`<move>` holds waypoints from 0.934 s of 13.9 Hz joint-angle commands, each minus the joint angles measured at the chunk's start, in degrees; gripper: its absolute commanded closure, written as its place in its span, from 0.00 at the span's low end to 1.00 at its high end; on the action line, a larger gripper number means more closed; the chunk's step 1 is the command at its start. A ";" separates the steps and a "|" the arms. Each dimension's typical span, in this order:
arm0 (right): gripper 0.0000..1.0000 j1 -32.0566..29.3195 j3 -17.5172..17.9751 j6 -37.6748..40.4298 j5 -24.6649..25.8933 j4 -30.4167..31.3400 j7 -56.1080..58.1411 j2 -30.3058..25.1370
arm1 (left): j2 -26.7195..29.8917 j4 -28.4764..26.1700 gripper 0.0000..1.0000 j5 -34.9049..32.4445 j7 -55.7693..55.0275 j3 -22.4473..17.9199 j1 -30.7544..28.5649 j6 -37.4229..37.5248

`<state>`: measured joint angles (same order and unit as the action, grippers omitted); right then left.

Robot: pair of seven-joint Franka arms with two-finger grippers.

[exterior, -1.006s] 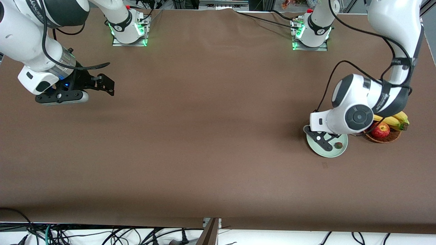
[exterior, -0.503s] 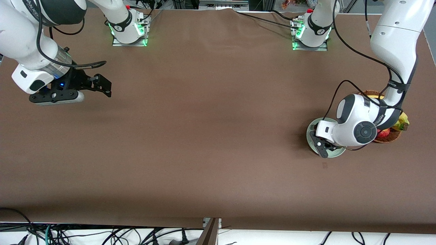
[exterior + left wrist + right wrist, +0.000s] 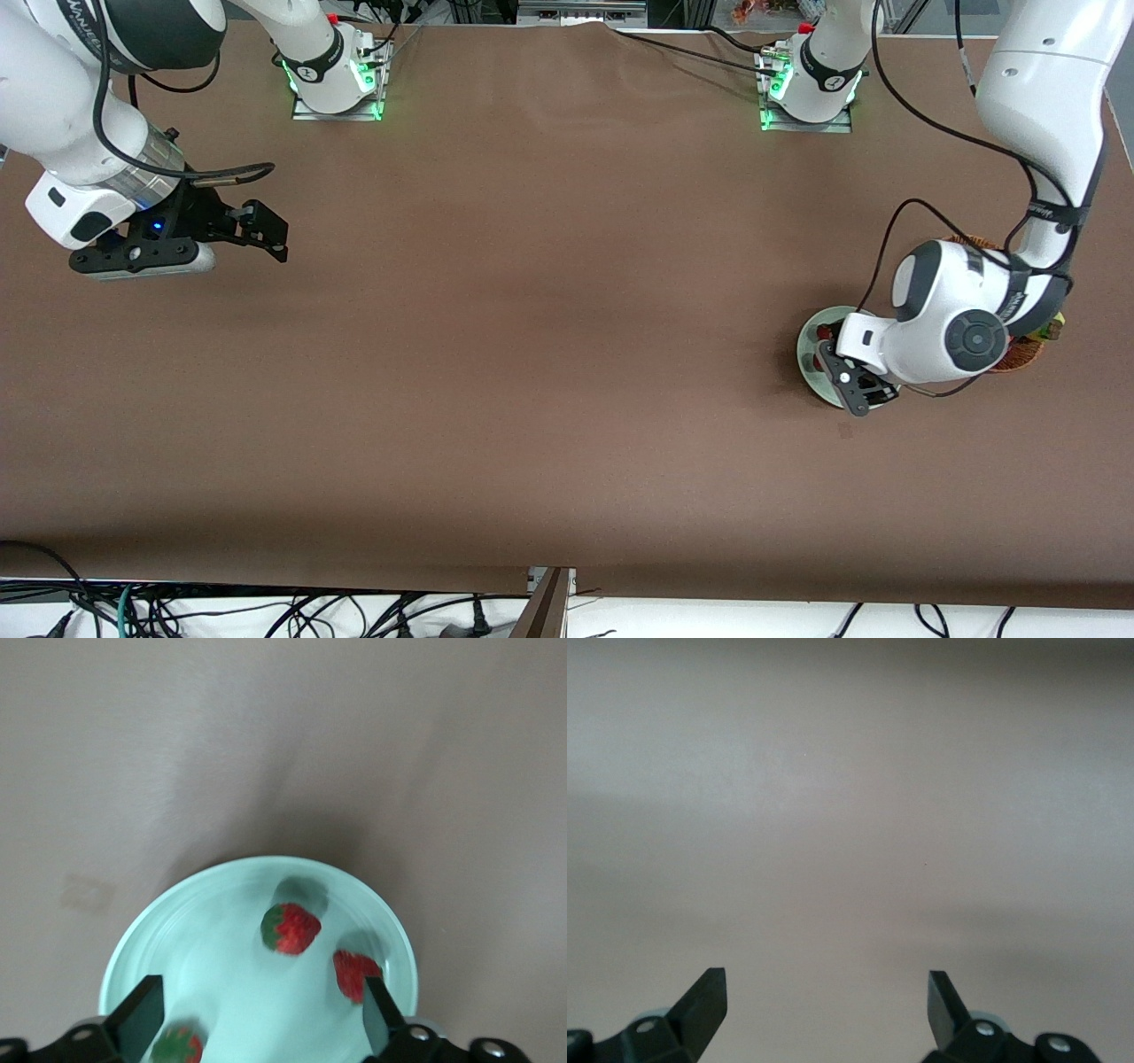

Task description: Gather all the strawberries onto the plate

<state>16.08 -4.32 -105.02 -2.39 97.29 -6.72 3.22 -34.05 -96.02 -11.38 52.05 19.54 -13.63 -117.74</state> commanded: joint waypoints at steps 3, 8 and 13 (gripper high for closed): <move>0.00 -0.70 0.72 -1.59 0.90 -1.23 0.04 1.26 | 2.23 12.85 0.00 7.25 -10.52 0.50 1.41 17.87; 0.00 -0.44 0.72 -4.84 0.98 -1.32 0.30 2.75 | 2.58 27.09 0.00 7.25 -32.50 0.58 5.11 33.87; 0.00 -0.44 0.72 -7.22 2.38 -1.32 0.74 3.64 | 16.96 19.68 0.00 9.08 -43.42 -11.51 10.90 31.98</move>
<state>16.09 -4.17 -111.93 -1.74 97.26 -6.62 6.21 -24.66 -69.66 -4.99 11.94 14.28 -5.35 -84.29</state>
